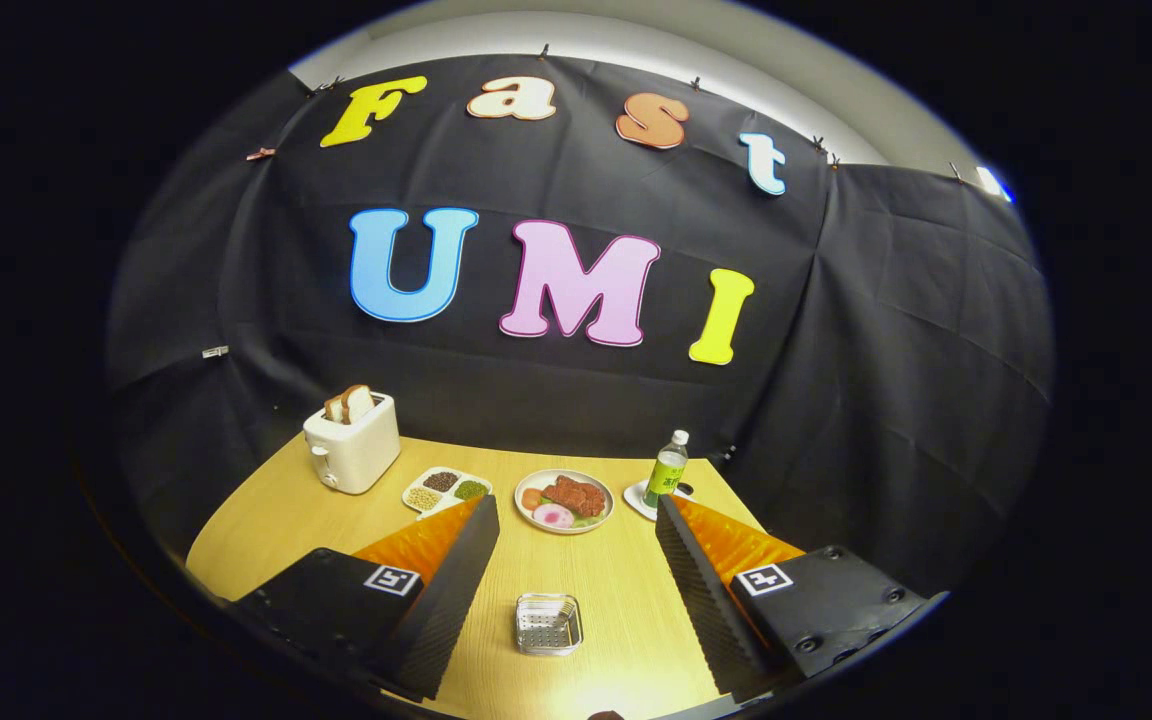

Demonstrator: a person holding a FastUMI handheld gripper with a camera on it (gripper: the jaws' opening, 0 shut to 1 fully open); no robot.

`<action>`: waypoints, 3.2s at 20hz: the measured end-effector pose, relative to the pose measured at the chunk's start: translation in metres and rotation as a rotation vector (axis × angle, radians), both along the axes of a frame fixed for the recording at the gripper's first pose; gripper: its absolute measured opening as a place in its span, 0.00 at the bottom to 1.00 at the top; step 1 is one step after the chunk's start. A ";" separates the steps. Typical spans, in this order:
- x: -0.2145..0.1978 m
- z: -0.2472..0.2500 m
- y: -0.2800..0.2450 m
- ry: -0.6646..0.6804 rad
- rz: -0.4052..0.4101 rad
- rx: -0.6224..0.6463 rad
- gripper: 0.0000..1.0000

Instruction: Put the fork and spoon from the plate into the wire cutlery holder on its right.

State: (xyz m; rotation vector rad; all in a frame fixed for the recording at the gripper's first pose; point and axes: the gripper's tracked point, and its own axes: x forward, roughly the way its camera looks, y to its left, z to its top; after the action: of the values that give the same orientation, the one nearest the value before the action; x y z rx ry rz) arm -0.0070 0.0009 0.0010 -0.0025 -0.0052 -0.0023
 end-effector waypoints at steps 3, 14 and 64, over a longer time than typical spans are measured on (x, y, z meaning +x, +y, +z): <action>-0.003 0.001 -0.003 -0.004 -0.007 -0.001 0.98; -0.009 -0.049 0.060 0.233 0.196 0.054 0.98; 0.029 -0.193 0.071 1.057 0.465 -0.269 0.07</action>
State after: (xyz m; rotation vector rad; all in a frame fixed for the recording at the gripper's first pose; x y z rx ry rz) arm 0.0216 0.0714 -0.1919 -0.2714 1.0514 0.4646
